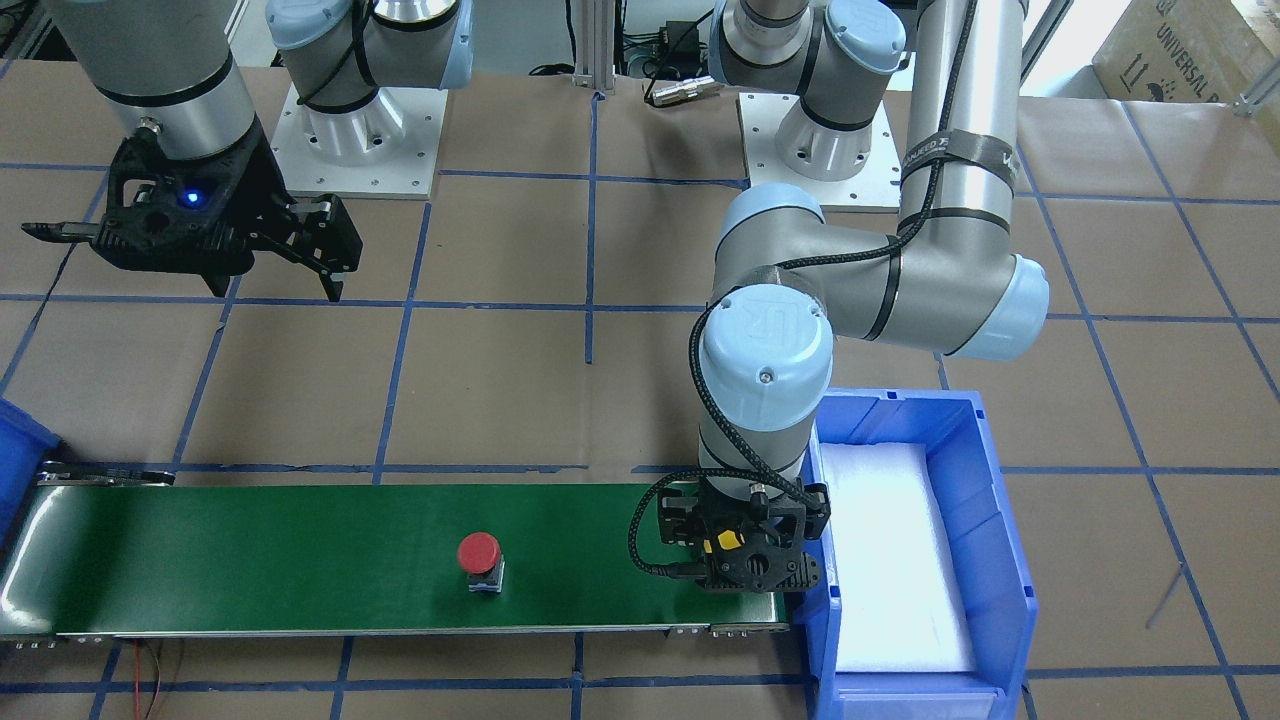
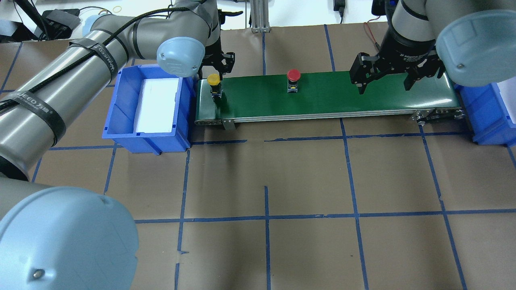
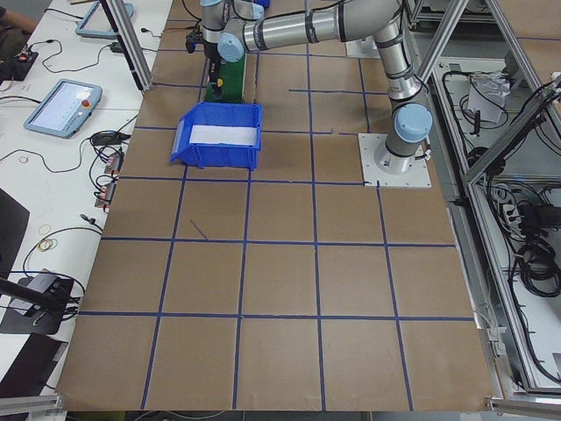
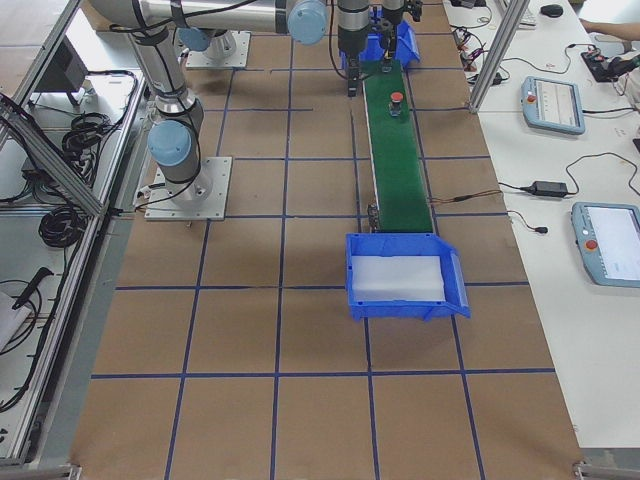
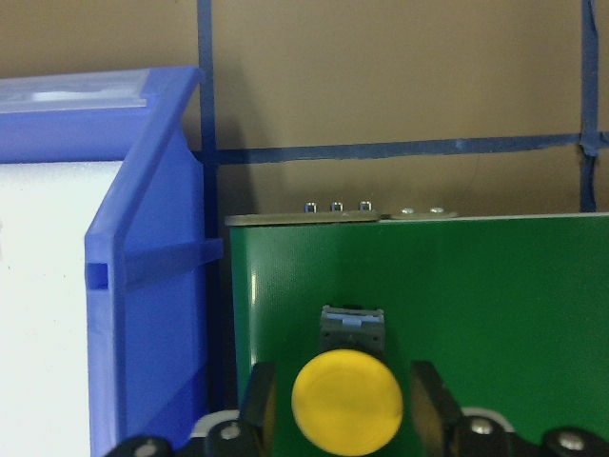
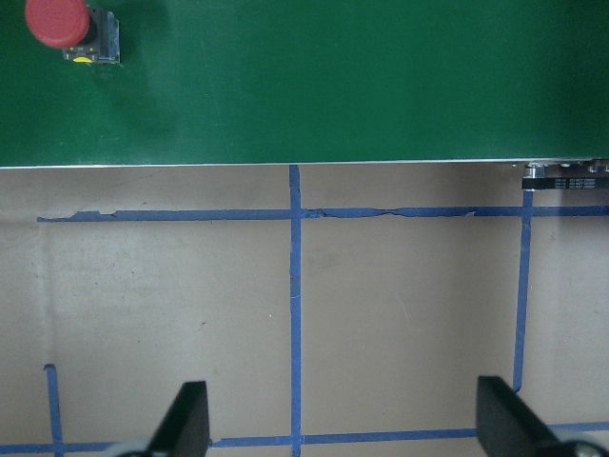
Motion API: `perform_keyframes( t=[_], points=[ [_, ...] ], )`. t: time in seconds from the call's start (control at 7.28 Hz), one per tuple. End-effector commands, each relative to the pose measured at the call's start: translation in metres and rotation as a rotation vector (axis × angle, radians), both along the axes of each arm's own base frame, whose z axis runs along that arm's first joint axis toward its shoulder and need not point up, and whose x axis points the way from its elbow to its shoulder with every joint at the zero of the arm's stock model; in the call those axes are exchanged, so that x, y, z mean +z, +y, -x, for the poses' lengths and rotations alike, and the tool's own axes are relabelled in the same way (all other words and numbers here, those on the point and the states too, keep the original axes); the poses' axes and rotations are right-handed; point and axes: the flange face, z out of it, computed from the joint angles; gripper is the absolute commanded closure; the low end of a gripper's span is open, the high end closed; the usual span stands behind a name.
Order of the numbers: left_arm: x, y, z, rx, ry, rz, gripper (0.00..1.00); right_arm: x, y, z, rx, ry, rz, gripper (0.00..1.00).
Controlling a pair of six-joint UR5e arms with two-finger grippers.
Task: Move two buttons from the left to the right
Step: 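Release the yellow button on the belt and raise the left gripper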
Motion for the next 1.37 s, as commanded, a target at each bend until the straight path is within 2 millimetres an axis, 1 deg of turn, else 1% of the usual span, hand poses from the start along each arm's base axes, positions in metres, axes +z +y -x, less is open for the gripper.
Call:
perform_keyframes(
  t=[0.0,0.14,0.27,0.41,0.55,0.69,0.82,0.96,1.1,1.24],
  points=[
    [0.027,0.003,-0.002,-0.007,0.007,0.040,0.00,0.015,-0.005,0.014,-0.071,-0.076,0.018,0.00],
    [0.064,0.012,-0.005,-0.006,0.014,0.075,0.00,0.016,-0.003,0.014,-0.106,-0.076,0.003,0.00],
    [0.091,0.026,-0.021,-0.005,0.017,0.066,0.00,0.016,-0.002,0.014,-0.114,-0.080,0.003,0.00],
    [0.110,0.042,-0.051,-0.006,0.004,0.016,0.00,0.018,-0.005,0.013,-0.133,-0.084,0.006,0.00],
    [0.126,0.064,-0.091,-0.030,-0.010,-0.019,0.00,0.024,-0.007,0.014,-0.133,-0.072,-0.004,0.00],
    [0.140,0.088,-0.128,-0.018,-0.014,-0.024,0.00,0.027,-0.018,0.017,-0.121,-0.045,-0.005,0.00],
    [0.157,0.114,-0.144,-0.001,-0.015,-0.017,0.00,0.037,-0.023,0.021,-0.092,-0.014,-0.066,0.00],
    [0.167,0.130,-0.149,-0.006,-0.017,-0.038,0.00,0.049,-0.034,0.029,-0.056,-0.006,-0.091,0.00],
    [0.184,0.143,-0.150,-0.009,-0.018,-0.036,0.00,0.054,-0.055,0.039,-0.053,0.004,-0.082,0.00],
    [0.193,0.154,-0.150,-0.010,-0.017,-0.052,0.00,0.062,-0.065,0.064,-0.048,0.003,-0.070,0.00]
  ],
)
